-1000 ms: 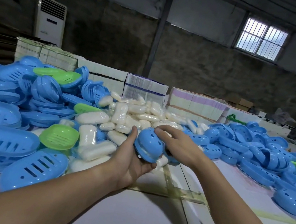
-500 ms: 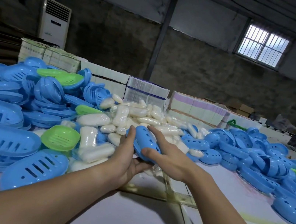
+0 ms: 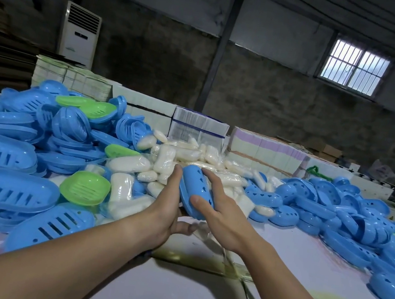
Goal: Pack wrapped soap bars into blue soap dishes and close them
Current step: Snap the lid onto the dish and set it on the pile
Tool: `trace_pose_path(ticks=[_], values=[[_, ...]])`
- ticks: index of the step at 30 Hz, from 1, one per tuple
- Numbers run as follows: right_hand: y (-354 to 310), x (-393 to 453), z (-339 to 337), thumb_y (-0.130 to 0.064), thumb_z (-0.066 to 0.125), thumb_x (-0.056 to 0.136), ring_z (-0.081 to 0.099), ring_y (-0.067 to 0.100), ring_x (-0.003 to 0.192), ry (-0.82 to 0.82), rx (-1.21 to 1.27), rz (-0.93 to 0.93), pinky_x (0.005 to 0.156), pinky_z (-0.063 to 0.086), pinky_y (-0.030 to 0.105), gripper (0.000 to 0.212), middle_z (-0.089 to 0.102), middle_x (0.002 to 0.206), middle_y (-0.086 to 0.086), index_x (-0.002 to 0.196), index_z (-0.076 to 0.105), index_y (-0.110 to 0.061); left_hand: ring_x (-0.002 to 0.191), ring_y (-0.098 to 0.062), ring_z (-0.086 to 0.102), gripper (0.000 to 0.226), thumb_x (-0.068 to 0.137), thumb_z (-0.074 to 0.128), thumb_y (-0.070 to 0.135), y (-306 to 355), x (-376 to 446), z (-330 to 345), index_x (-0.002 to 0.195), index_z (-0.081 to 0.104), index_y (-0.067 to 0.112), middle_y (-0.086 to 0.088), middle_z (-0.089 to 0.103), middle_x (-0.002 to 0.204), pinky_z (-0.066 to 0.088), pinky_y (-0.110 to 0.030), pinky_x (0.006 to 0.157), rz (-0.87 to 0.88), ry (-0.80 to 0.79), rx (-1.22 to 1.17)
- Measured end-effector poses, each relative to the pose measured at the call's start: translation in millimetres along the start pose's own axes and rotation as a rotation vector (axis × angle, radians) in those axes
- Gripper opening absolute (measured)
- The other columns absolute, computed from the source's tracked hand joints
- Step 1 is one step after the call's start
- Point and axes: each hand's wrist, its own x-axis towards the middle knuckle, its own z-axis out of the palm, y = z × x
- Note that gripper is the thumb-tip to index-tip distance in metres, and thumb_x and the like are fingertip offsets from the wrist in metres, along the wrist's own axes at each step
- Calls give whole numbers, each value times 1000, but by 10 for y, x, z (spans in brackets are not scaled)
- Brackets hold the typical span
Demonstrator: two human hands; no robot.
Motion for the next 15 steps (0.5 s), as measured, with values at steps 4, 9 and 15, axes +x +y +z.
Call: trace_pose_path(ticks=[4,9,15], values=[[9,-18,19,-72,38,77,63,16,94,-2,36,9,91,49,46,66,62,115,-3,138,15,-61,70,-22,68,68,98,30,68,-17,17,-19,120,67,15,-11,74,86,49,-32,50,23,-10,5],[11,-4,22,-71,41,78,64,18,98,7,94,1,92,50,47,65,64,116,-2,138,18,-60,78,-27,66,72,95,23,75,-49,0,33,133,55,22,-17,72,107,49,-33,50,23,-16,66],[-58,-5,47,-71,39,74,63,14,99,-13,108,21,95,48,44,69,63,118,-4,139,16,-59,93,-32,73,69,94,23,76,-42,28,58,135,52,29,-14,72,114,61,-47,67,93,53,42]])
